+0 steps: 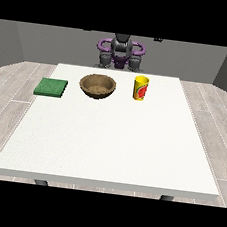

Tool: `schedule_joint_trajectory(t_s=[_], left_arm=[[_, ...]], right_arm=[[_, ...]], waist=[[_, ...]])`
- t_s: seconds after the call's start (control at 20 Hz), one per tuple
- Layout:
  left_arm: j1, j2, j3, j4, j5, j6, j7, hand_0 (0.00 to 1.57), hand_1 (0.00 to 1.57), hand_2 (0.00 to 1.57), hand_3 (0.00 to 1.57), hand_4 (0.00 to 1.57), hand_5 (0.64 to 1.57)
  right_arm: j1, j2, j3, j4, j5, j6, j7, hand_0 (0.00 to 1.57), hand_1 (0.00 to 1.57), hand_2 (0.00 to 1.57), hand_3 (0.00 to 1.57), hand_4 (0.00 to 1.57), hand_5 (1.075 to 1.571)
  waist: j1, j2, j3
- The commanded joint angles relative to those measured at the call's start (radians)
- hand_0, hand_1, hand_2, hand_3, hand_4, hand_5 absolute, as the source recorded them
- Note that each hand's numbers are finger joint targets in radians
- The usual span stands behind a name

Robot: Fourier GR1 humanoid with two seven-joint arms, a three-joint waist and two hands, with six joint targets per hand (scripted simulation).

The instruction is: Pick the cup and pour the ball into the bowl, then pick the bowl and place it on the pad

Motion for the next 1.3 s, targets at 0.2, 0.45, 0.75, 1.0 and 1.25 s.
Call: schedule_joint_trajectory(t_s=[0.2, 0.45, 0.75, 1.0, 1.25], left_arm=[[-0.078, 0.029, 0.071, 0.145, -0.002, -0.055, -0.327, 0.00, 0.00, 0.00, 0.00, 0.55, 1.513], [-0.068, 0.059, 0.148, 0.303, 0.008, -0.088, -0.554, 0.00, 0.00, 0.00, 0.00, 0.53, 1.491], [-0.112, 0.051, 0.150, 0.512, -0.004, -0.126, -0.682, 0.00, 0.00, 0.00, 0.00, 0.19, 1.472], [-0.182, 0.062, 0.168, 0.693, -0.012, -0.145, -0.693, 0.00, 0.00, 0.00, 0.00, 0.02, 1.441], [-0.238, 0.071, 0.244, 0.897, 0.015, -0.157, -0.902, 0.00, 0.00, 0.00, 0.00, 0.20, 1.429]], right_arm=[[-0.093, 0.007, -0.050, 0.088, -0.024, 0.046, -0.245, 0.00, 0.00, 0.00, 0.00, 0.71, 1.542], [-0.038, -0.011, -0.083, 0.123, -0.071, 0.128, -0.386, 0.00, 0.00, 0.00, 0.00, 0.69, 1.551], [-0.134, -0.089, -0.189, 0.227, -0.137, 0.183, -0.403, 0.00, 0.00, 0.00, 0.00, 0.68, 1.559], [-0.137, -0.124, -0.223, 0.324, -0.156, 0.205, -0.362, 0.00, 0.00, 0.00, 0.00, 0.66, 1.560], [-0.119, -0.113, -0.196, 0.315, -0.137, 0.245, -0.456, 0.00, 0.00, 0.00, 0.00, 0.67, 1.562]], waist=[[0.004, 0.308, -0.0001], [-0.053, 0.390, -0.0001], [-0.039, 0.418, 0.0001], [-0.020, 0.322, 0.0000], [-0.065, 0.393, -0.0004]])
